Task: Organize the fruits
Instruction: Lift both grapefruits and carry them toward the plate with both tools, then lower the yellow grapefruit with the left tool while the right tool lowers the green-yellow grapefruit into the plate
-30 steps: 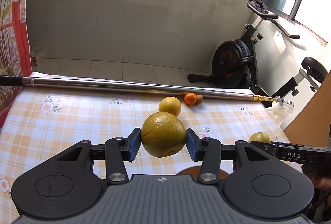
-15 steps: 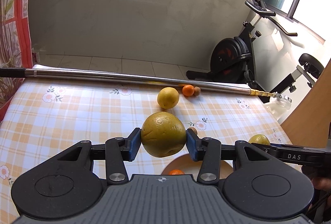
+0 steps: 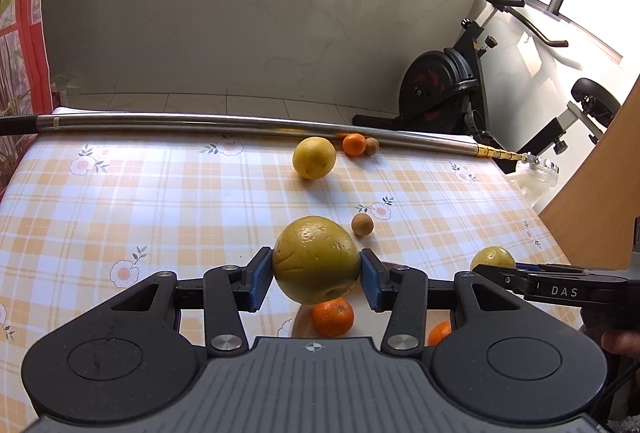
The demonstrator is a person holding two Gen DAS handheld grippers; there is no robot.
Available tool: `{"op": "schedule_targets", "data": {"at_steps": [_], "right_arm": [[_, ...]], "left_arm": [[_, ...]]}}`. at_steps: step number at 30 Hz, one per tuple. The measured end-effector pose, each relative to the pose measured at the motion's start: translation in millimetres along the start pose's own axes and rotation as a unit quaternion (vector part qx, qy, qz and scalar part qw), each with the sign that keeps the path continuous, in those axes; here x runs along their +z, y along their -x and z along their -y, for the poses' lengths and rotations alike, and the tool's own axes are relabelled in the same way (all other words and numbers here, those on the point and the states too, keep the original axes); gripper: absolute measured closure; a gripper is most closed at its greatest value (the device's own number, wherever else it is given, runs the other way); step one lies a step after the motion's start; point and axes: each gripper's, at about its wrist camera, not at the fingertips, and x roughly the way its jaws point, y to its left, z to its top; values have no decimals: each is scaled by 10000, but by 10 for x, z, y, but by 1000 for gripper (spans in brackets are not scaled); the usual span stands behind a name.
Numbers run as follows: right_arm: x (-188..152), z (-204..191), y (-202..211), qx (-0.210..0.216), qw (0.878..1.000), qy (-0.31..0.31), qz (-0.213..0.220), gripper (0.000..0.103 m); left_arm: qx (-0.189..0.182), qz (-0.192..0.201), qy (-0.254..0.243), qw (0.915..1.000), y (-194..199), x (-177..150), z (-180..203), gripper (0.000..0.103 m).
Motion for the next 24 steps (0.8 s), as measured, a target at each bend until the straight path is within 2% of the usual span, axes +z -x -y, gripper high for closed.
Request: {"op": "schedule_targets", "data": {"at_steps": [10,18,24], "right_arm": [[-84,-49,-92,51,9997,115,-189,53],[-177,-82,-206,76,9990,192,-385,53],[-207,-89,-253,91,9987,216,-459,53]], "left_arm": [[-117,-382,-69,9992,-247,-146,67,54],[-307,-1036,-25,9941,-617,-387,106,54],[-249,-1178,-159,9926,-772,-478,154,54]]}}
